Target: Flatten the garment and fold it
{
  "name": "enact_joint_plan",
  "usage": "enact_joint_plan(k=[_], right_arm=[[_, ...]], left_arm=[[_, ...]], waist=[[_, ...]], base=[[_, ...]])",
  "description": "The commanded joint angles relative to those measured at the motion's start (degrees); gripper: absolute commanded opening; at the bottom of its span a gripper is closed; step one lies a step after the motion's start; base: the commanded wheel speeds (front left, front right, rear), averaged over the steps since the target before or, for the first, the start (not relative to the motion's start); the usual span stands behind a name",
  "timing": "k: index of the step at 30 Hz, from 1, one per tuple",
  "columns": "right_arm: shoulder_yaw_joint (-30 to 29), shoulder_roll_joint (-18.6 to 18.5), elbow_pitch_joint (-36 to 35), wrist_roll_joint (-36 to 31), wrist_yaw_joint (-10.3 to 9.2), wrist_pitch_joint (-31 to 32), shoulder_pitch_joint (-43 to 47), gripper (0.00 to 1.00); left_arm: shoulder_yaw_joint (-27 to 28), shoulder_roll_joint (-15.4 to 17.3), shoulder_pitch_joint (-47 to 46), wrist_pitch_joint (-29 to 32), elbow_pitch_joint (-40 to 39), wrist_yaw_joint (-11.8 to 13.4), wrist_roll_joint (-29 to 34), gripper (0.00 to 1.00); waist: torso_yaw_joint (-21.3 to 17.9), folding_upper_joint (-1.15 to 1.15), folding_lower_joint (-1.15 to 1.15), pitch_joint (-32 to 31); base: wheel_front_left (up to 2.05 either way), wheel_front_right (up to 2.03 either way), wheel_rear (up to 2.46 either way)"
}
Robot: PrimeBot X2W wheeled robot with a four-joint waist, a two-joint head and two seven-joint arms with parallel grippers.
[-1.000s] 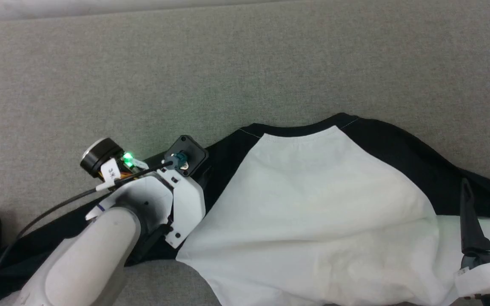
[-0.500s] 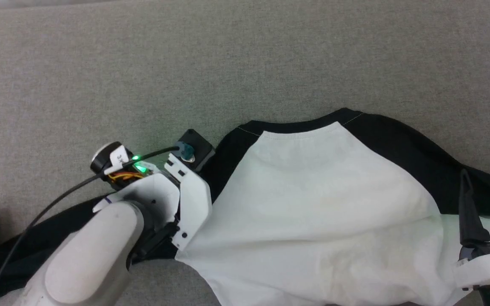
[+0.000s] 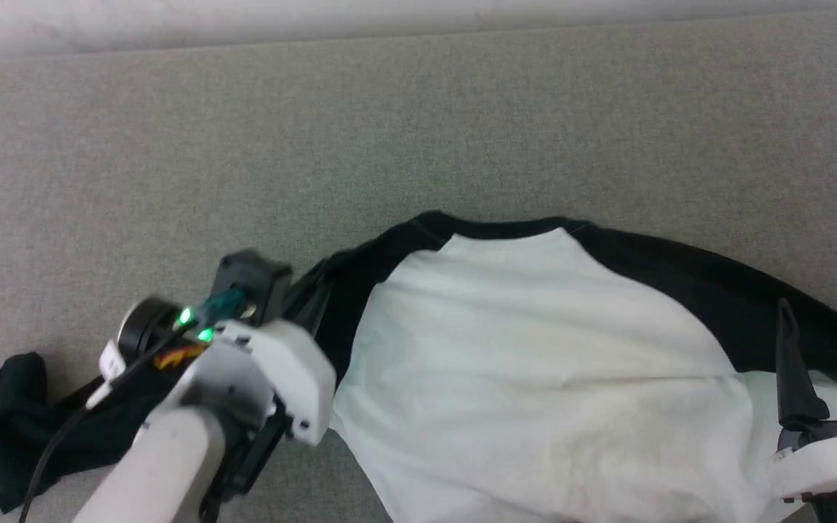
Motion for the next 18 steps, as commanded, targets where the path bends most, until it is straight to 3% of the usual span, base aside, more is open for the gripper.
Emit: enact_joint_plan(k=[1,8,12,15,18], right_arm=[[0.0,0.1,0.1,0.5,-0.05,0.0,0.5,1.00],[0.1,0.1,0.3,0.3,-0.05,0.3,1.9,1.00],[1.9,0.1,-1.2,-1.5,-0.05,3.2,-0.1,1.00],[6.6,-0.1,-2.2,-3.3,-0.05,9.5,-3.9,1.00],[12.0,-4.4,-2.5,-2.5,-0.05,18.2,-8.9,1.00]], left_arm=[[1.3,0.3,3.3,-0.6,-1.2,1.3,-1.2,0.00],[8.0,4.4,18.7,-2.6,-8.1,7.9,-4.9,0.00],[9.2,6.4,21.9,-3.0,-10.7,8.5,-5.0,0.00],[8.6,6.3,21.1,-2.7,-11.9,7.8,-5.1,0.00],[7.3,5.7,18.8,-2.2,-12.1,6.9,-4.7,0.00]], waist=[[0.3,0.00,0.00,-1.3],[0.9,0.00,0.00,-2.5],[2.0,0.00,0.00,-2.2],[2.4,0.00,0.00,-1.5],[2.8,0.00,0.00,-0.4]], base=[[0.00,0.00,0.00],[0.00,0.00,0.00],[0.00,0.00,0.00],[0.00,0.00,0.00],[0.00,0.00,0.00]])
